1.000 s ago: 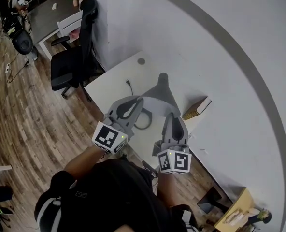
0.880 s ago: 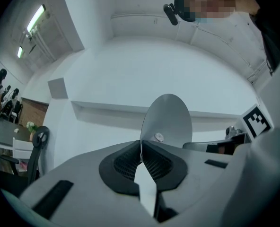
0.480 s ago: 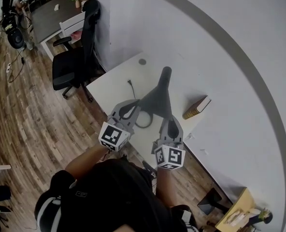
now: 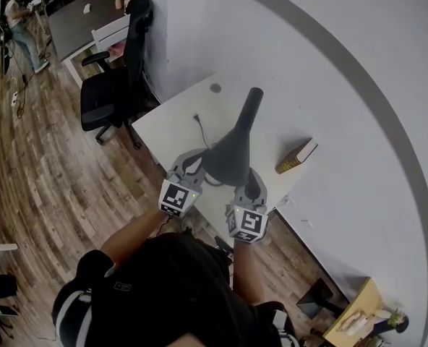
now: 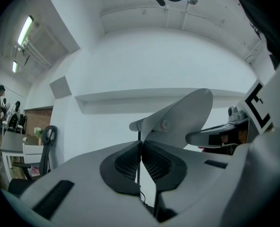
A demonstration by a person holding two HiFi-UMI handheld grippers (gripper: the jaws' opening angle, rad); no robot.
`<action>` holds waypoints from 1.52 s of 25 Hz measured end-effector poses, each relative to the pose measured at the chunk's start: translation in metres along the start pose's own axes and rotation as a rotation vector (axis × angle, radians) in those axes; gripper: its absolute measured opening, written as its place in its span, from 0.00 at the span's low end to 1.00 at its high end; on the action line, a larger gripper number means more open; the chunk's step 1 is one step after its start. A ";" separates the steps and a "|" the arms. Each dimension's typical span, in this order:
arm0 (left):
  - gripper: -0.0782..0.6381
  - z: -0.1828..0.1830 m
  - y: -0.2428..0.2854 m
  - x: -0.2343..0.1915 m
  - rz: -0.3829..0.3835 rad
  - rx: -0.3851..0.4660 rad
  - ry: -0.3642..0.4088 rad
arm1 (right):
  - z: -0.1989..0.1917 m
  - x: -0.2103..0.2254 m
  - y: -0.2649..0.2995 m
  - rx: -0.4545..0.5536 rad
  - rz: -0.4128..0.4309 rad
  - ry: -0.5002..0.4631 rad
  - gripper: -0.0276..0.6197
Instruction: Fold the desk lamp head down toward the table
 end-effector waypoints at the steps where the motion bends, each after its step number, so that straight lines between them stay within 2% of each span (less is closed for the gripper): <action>1: 0.15 -0.001 0.000 0.000 -0.001 -0.001 0.000 | -0.001 0.000 0.000 -0.001 0.002 -0.003 0.08; 10: 0.15 0.000 0.001 0.000 0.001 -0.005 0.014 | 0.000 -0.001 0.000 -0.028 0.016 -0.045 0.08; 14: 0.15 -0.003 0.003 0.000 -0.002 -0.015 0.017 | 0.002 -0.002 -0.009 -0.051 0.023 -0.138 0.20; 17: 0.15 -0.005 0.003 0.000 -0.001 -0.026 0.015 | 0.014 -0.008 -0.020 -0.085 0.044 -0.263 0.25; 22: 0.15 -0.008 0.004 0.000 0.000 -0.028 0.016 | 0.031 -0.021 -0.032 -0.111 0.078 -0.563 0.27; 26: 0.15 -0.010 0.005 -0.001 -0.003 -0.033 0.012 | 0.032 -0.036 -0.030 -0.135 0.120 -0.709 0.24; 30: 0.15 -0.010 0.005 0.000 -0.006 -0.032 0.012 | 0.034 -0.044 -0.028 -0.122 0.146 -0.717 0.18; 34: 0.15 -0.010 0.004 0.000 -0.008 -0.033 0.024 | 0.033 -0.045 -0.029 -0.131 0.138 -0.776 0.16; 36: 0.15 -0.011 0.006 0.001 -0.015 -0.035 0.061 | 0.032 -0.045 -0.029 -0.138 0.138 -0.801 0.16; 38: 0.15 -0.013 0.005 0.003 -0.031 -0.046 0.132 | 0.032 -0.044 -0.028 -0.139 0.134 -0.808 0.15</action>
Point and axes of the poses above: the fingertips, and each gripper's own axes: y forward along the fingers, x to its right, z out of its top, the point moved 4 cm from there along -y, backward along the fingers, and after that the axes turned 6 degrees about y, right-handed, at the moved point
